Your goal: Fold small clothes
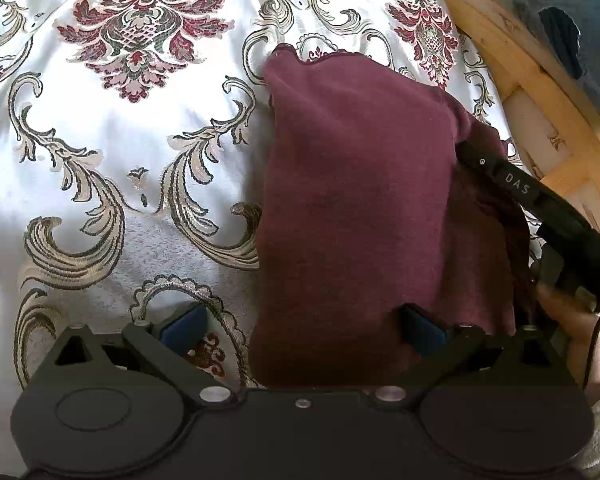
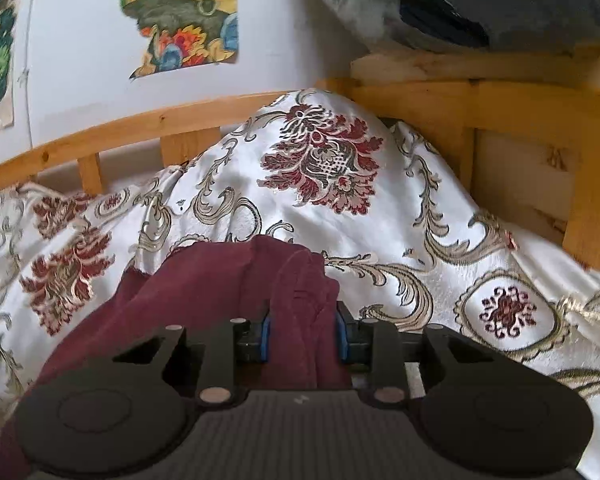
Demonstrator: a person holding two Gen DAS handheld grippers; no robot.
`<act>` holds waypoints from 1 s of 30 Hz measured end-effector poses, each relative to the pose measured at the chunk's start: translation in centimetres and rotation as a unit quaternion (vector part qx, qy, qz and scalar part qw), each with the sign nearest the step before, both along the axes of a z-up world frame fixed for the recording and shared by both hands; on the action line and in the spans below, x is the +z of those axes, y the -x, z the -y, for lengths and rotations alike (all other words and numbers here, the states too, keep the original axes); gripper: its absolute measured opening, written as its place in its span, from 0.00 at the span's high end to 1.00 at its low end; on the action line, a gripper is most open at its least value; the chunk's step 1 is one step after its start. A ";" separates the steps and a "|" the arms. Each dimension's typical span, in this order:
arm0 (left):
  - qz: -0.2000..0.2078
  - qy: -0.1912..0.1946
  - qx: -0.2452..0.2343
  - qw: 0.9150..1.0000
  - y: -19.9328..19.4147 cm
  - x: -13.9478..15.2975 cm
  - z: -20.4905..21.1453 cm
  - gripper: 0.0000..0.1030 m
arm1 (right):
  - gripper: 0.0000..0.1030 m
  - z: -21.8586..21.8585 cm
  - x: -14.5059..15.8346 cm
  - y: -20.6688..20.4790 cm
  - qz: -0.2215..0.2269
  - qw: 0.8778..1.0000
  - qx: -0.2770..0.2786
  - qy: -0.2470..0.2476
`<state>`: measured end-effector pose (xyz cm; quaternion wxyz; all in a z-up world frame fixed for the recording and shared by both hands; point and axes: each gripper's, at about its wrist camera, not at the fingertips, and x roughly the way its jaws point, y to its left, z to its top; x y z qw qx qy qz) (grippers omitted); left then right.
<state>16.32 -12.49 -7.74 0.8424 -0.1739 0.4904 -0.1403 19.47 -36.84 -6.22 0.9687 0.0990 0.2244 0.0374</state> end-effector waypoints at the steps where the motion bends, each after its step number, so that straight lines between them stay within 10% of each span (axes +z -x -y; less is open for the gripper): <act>1: 0.000 0.000 0.000 1.000 0.0 0.0 0.0 0.00 | 0.54 0.6 -0.1 -0.1 -0.007 0.999 0.005 -0.034; 8: 0.000 0.002 -0.001 1.000 0.0 0.0 0.0 0.00 | 0.48 5.0 -1.3 -0.7 -0.020 0.976 0.006 -0.216; 22: -0.009 0.014 -0.010 1.000 -0.8 0.4 -0.4 0.01 | 0.62 4.1 -1.4 -0.8 -0.029 0.987 -0.002 -0.157; 30: 0.063 -0.026 -0.065 0.996 -1.6 1.2 1.0 0.00 | 0.62 4.1 -1.5 -0.7 -0.028 0.987 -0.002 -0.156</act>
